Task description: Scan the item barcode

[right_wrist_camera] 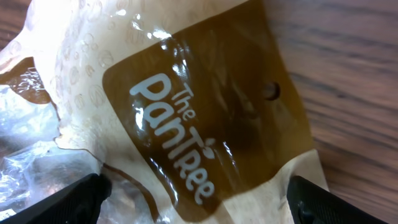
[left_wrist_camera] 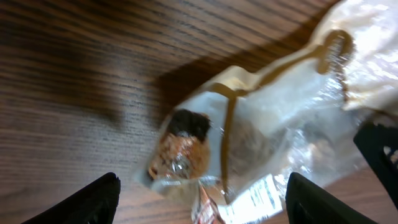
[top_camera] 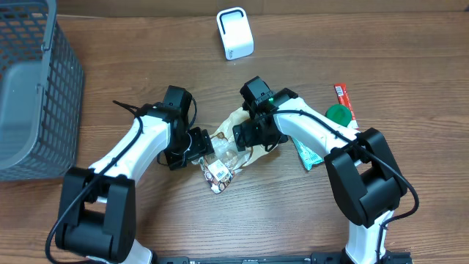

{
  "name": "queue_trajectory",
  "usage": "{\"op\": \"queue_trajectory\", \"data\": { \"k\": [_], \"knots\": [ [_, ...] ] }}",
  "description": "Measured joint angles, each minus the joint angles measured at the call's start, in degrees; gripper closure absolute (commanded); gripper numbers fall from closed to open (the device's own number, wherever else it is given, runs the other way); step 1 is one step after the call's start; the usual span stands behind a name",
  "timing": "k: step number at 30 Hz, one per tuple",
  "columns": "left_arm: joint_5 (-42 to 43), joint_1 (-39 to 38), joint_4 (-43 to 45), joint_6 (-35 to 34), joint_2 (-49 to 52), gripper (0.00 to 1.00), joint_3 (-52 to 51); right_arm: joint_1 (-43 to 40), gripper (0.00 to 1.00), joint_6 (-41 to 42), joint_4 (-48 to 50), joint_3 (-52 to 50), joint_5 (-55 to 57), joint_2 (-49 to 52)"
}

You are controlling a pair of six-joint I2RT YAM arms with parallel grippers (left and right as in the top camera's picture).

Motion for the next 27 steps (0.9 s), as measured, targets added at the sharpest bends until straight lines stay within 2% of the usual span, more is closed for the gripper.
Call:
{"op": "queue_trajectory", "data": {
  "k": [5, 11, 21, 23, 27],
  "knots": [
    [0.00, 0.00, 0.94, 0.02, 3.48, 0.24, 0.00, -0.02, 0.05, -0.31, 0.72, -0.70, -1.95, -0.26],
    [0.00, 0.02, 1.55, -0.04, 4.70, 0.32, 0.07, -0.11, 0.02, -0.33, 0.72, -0.70, -4.55, -0.28],
    [-0.13, 0.00, 1.57, -0.17, 4.79, 0.32, 0.07, -0.11, 0.01, 0.13, 1.18, -0.92, -9.68, -0.37],
    [-0.15, 0.00, 1.57, -0.17, 4.79, 0.32, 0.07, -0.13, 0.04, 0.98, 1.16, -0.92, -10.36, -0.37],
    [-0.39, 0.02, 1.49, -0.22, 4.85, 0.39, 0.07, -0.11, 0.13, 2.58, 1.14, -1.20, -11.04, -0.37]
  ]
}}
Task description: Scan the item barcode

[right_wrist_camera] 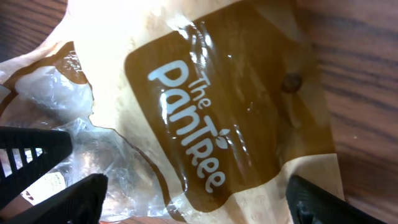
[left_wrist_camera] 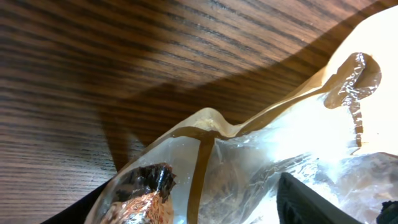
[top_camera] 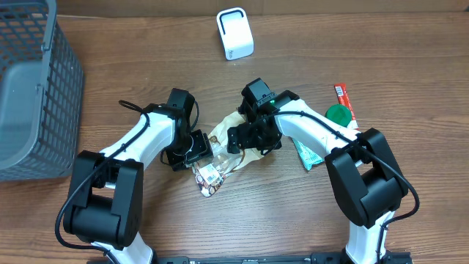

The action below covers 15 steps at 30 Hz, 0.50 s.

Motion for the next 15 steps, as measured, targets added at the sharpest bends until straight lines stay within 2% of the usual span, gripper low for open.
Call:
{"op": "queue_trajectory", "data": {
  "k": [2, 7, 15],
  "knots": [
    [-0.09, 0.00, 0.02, 0.02, 0.00, 0.41, 0.00, -0.02, 0.21, 0.63, 0.00, -0.20, -0.11, 0.00],
    [-0.22, 0.00, 0.02, 0.02, 0.09, 0.41, 0.00, 0.00, 0.31, 2.84, -0.13, -0.46, -0.28, 0.00],
    [-0.26, 0.00, 0.00, 0.02, 0.09, 0.41, 0.00, 0.59, 0.33, 5.07, 0.74, -0.46, -0.28, 0.00]
  ]
}}
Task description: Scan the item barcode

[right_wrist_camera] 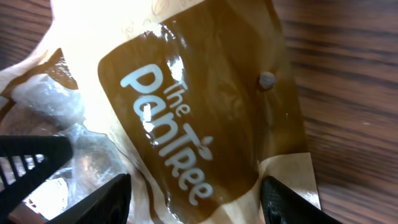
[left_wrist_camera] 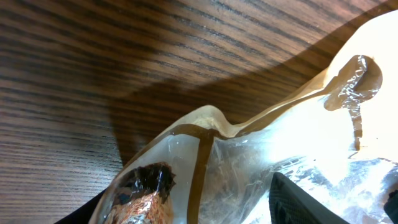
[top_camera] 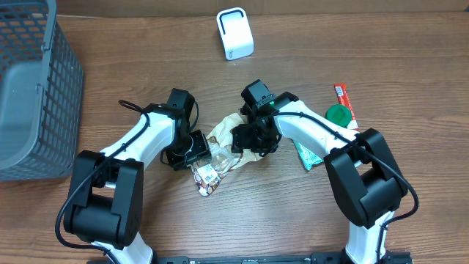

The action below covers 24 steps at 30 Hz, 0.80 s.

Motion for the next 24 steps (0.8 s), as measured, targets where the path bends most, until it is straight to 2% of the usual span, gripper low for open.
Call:
{"op": "queue_trajectory", "data": {
  "k": [5, 11, 14, 17, 24],
  "knots": [
    [-0.11, 0.00, -0.02, 0.00, 0.00, 0.42, 0.00, 1.03, 0.34, 0.83, 1.29, -0.04, -0.90, 0.00],
    [-0.15, 0.00, -0.02, 0.00, 0.00, 0.41, 0.00, 1.40, 0.51, 0.98, 3.02, -0.13, -3.72, 0.00],
    [-0.13, 0.00, 0.00, 0.02, 0.00, 0.40, 0.00, 1.40, 0.63, 0.94, 3.37, -0.17, -4.83, 0.00],
    [0.02, 0.00, 0.04, 0.04, 0.00, 0.35, 0.02, 1.40, 0.84, 0.70, 3.32, -0.26, -5.62, 0.00],
    [-0.02, 0.20, -0.09, 1.03, 0.02, 0.16, 0.72, 1.27, 0.86, -1.73, 3.13, -0.28, -6.12, 0.00]
  ]
}}
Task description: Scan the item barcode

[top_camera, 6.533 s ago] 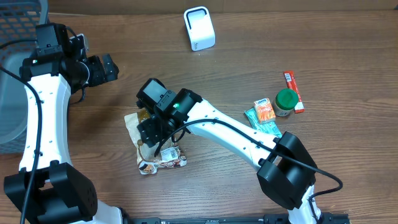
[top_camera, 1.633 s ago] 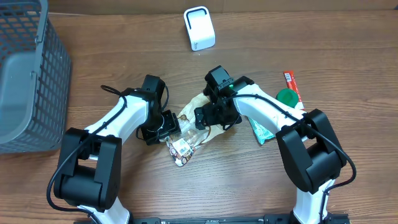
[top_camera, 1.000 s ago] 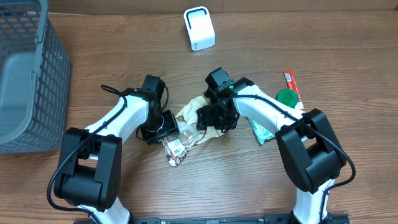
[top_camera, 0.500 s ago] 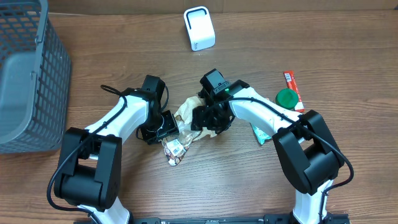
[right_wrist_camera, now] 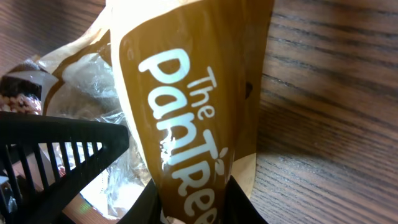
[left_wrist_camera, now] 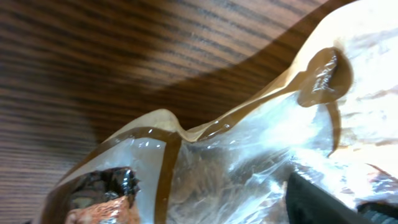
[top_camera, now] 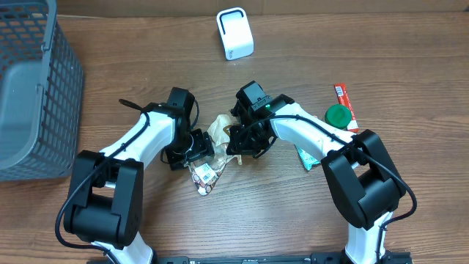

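Note:
The item is a snack bag (top_camera: 218,130) with a clear body, a brown "The PanTree" header (right_wrist_camera: 180,93) and a white barcode label (top_camera: 206,174) at its near end. It lies on the wooden table between both arms. My right gripper (right_wrist_camera: 191,205) is shut on the brown header, which is pinched into a raised fold. My left gripper (top_camera: 199,147) is open around the clear end (left_wrist_camera: 236,155). Only one of its fingers (left_wrist_camera: 317,199) shows in its own view. The white scanner (top_camera: 234,33) stands at the back.
A grey wire basket (top_camera: 29,88) fills the far left. To the right of my right arm lie a green lid (top_camera: 337,115), a red packet (top_camera: 343,95) and a teal packet (top_camera: 306,154).
My right gripper was open astride the flat brown header and is now shut on it, with the header folded up between its fingers. The left gripper stays open at the clear end.
Both grippers were open over the bag lying flat. Then the left gripper was closer around the clear end and the bag sat a little further left. The right fingers then stood nearer the header, and now they grip it.

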{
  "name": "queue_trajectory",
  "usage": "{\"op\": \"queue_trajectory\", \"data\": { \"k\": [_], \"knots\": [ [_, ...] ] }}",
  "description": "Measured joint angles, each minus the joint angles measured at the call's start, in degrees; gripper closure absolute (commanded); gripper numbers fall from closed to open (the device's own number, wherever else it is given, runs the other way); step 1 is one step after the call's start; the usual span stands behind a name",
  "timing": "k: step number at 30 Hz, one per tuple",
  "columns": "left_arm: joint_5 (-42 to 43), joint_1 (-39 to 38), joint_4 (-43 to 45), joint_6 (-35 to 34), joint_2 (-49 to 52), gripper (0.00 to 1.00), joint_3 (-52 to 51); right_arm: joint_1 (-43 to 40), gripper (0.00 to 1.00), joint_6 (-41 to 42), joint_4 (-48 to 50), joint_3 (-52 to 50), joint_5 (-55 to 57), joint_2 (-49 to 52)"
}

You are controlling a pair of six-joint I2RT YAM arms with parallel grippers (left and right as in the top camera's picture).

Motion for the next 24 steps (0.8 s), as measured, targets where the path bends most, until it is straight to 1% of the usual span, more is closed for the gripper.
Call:
{"op": "queue_trajectory", "data": {
  "k": [2, 4, 7, 8, 14, 15, 16, 20, 24],
  "knots": [
    [-0.22, 0.66, -0.87, 1.20, 0.31, 0.14, 0.83, -0.11, 0.86, -0.96, -0.09, 0.00, 0.00, 0.00],
    [-0.39, 1.95, -2.27, 2.54, 1.03, 0.13, 2.54, -0.44, 0.87, -2.21, -0.09, 0.00, -0.04, -0.02],
    [-1.09, 4.79, -4.48, 4.35, 1.40, 0.13, 6.99, -0.87, 0.95, -3.74, 0.00, 0.00, 0.59, -0.85],
    [-1.38, 5.84, -5.11, 4.94, 1.40, 0.13, 8.92, -1.05, 0.96, -4.15, 0.02, 0.00, 1.11, -1.42],
    [-3.45, 12.98, -9.77, 7.45, 1.40, 0.13, 21.75, -1.18, 0.96, -5.64, 0.94, 0.00, 6.97, -7.89],
    [-3.80, 14.14, -10.62, 8.26, 1.40, 0.05, 23.74, -1.18, 0.96, -5.81, 1.60, 0.00, 7.63, -8.90],
    [-4.02, 14.91, -10.93, 8.98, 1.40, 0.00, 25.05, -1.18, 0.96, -5.88, 2.29, 0.00, 8.13, -9.90],
    [-8.28, 17.59, -10.67, 10.43, 1.38, 0.00, 29.81, -1.18, 0.96, -6.23, 5.68, 0.00, 8.41, -12.98],
    [-15.41, 19.17, -8.83, 11.45, 1.38, 0.00, 30.51, -1.18, 0.96, -6.64, 12.00, 0.00, 7.43, -14.14]
  ]
}}
